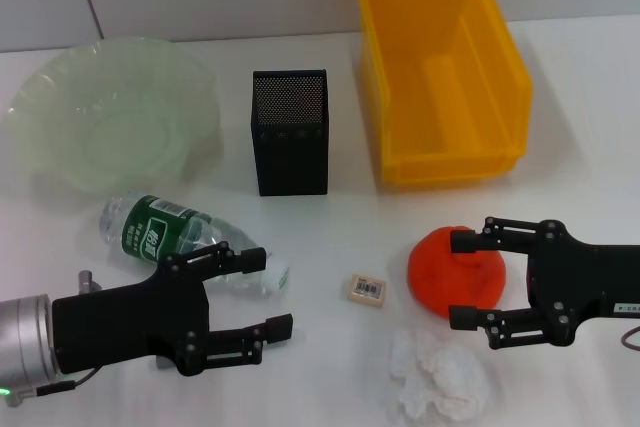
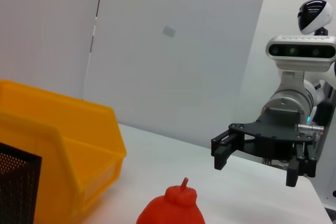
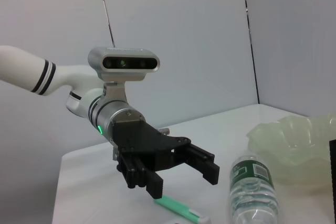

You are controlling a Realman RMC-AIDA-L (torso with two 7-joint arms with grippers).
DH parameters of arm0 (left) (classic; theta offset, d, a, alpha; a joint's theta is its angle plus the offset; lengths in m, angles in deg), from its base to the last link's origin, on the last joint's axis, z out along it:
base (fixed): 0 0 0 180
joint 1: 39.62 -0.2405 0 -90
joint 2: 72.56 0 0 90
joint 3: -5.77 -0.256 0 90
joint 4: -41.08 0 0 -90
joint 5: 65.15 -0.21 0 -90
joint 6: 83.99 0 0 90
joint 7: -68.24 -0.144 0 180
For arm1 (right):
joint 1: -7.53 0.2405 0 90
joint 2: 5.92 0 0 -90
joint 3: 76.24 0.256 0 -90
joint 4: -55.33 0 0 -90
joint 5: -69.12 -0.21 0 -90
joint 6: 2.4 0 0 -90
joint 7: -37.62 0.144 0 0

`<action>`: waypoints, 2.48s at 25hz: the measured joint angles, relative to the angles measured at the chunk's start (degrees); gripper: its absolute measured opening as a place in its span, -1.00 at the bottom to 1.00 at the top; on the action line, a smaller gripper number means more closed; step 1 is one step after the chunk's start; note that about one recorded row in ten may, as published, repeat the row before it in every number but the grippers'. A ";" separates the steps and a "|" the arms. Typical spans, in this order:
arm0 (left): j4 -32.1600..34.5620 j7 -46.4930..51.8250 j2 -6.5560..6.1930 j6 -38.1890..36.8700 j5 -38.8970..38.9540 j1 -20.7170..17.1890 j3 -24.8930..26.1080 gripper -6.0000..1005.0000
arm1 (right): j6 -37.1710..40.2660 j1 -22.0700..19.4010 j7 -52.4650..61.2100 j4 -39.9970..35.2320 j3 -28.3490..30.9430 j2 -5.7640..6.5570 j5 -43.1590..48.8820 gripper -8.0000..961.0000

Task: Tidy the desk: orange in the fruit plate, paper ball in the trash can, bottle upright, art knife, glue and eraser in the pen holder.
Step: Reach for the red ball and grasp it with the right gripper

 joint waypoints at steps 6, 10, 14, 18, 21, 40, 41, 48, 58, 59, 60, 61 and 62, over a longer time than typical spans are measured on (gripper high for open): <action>0.19 -0.43 -0.10 -0.04 -0.01 0.00 0.03 0.65 | -0.05 0.06 -0.01 0.17 0.00 0.00 -0.02 0.74; -0.07 -1.48 -0.16 -0.36 0.02 -0.05 0.68 0.65 | -0.46 0.06 -0.01 0.69 0.00 0.00 -0.08 0.74; -0.09 -1.51 -0.11 -0.38 -0.08 -0.08 0.92 0.65 | -1.13 0.12 -1.65 1.74 0.33 0.00 -0.16 0.74; -0.11 -2.06 0.00 -0.14 -0.09 -0.19 1.16 0.65 | -4.95 0.01 -2.99 2.92 0.70 -0.02 -1.67 0.74; -0.21 -2.92 0.11 -0.01 -0.09 -0.57 1.35 0.65 | -8.31 -0.54 -4.14 5.18 0.76 -0.05 -5.78 0.74; -0.85 -4.39 0.62 1.48 -0.08 -1.69 2.93 0.65 | -23.82 2.65 -9.07 15.45 -0.39 0.07 -7.26 0.74; -0.89 -4.40 0.62 1.50 -0.08 -1.69 2.93 0.65 | -23.82 2.65 -9.07 15.45 -0.39 0.07 -7.26 0.74; -0.94 -4.47 0.51 1.53 -0.08 -1.66 2.93 0.65 | -30.50 3.01 -8.70 17.53 -3.71 -0.04 -7.13 0.68; -0.95 -4.50 0.18 1.51 -0.08 -1.66 2.93 0.65 | -32.40 2.92 -8.47 17.71 -4.11 -0.13 -7.69 0.42; -0.95 -4.50 0.17 1.50 -0.08 -1.66 2.93 0.65 | -32.39 2.87 -8.49 17.69 -4.04 -0.13 -7.70 0.39; -0.95 -4.50 0.13 1.48 -0.07 -1.66 2.93 0.65 | -32.38 2.82 -8.50 17.68 -3.97 -0.14 -7.71 0.36; -0.94 -4.49 0.09 1.47 -0.04 -1.66 2.93 0.65 | -32.38 2.77 -8.52 17.68 -3.92 -0.14 -7.72 0.33; -0.94 -4.49 0.05 1.47 -0.02 -1.66 2.94 0.65 | -32.38 2.74 -8.54 17.68 -3.90 -0.15 -7.73 0.30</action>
